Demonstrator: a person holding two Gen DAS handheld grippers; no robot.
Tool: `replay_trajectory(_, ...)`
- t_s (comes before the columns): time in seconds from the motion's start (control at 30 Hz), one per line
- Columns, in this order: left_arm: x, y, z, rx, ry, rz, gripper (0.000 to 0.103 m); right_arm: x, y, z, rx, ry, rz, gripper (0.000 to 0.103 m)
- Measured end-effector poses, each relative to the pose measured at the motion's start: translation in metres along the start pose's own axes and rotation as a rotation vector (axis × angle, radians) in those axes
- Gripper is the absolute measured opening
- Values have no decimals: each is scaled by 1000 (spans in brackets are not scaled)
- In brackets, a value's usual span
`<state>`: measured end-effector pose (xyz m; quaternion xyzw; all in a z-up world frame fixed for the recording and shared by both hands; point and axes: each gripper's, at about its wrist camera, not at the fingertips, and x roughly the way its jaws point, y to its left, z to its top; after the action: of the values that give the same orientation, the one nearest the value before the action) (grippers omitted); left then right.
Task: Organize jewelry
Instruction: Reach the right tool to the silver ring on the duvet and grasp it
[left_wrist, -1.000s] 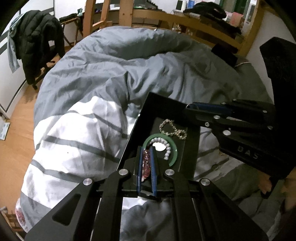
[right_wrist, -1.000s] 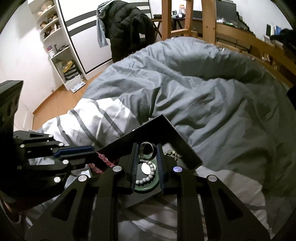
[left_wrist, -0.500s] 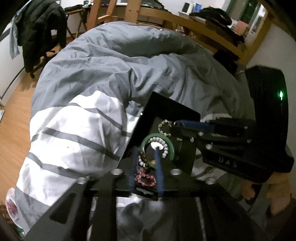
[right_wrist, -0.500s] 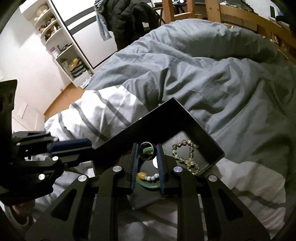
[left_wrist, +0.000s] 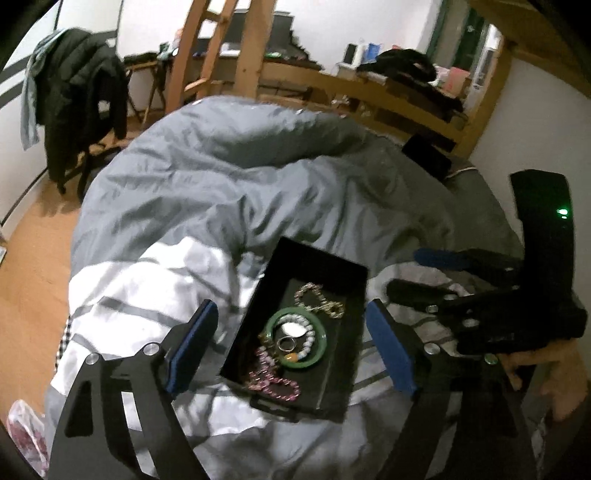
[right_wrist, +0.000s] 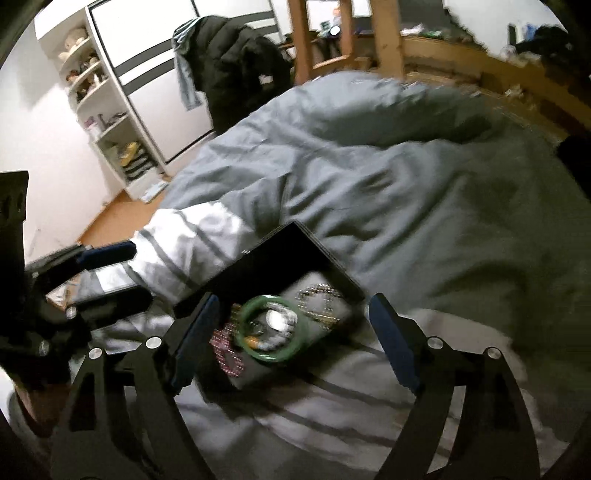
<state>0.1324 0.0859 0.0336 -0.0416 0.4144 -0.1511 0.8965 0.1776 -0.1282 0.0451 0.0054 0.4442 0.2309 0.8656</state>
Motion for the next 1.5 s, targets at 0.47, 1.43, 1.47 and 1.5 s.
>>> replay_trajectory(0.47,78,-131,-69,350,185,-94,81,-3,-79,-105,-16,143,-121,38)
replay_trajectory(1.43,145,-139,-94,365,349,-191,10,48,-105,-104,39,107,51,11)
replay_trajectory(1.47,144,-139,-94,363,348,-195,10,44,-106,-102,53,93,59,11)
replay_trajectory(1.5,143,-140,-94,359,346,-199,8,41,-109,-101,63,80,61,11)
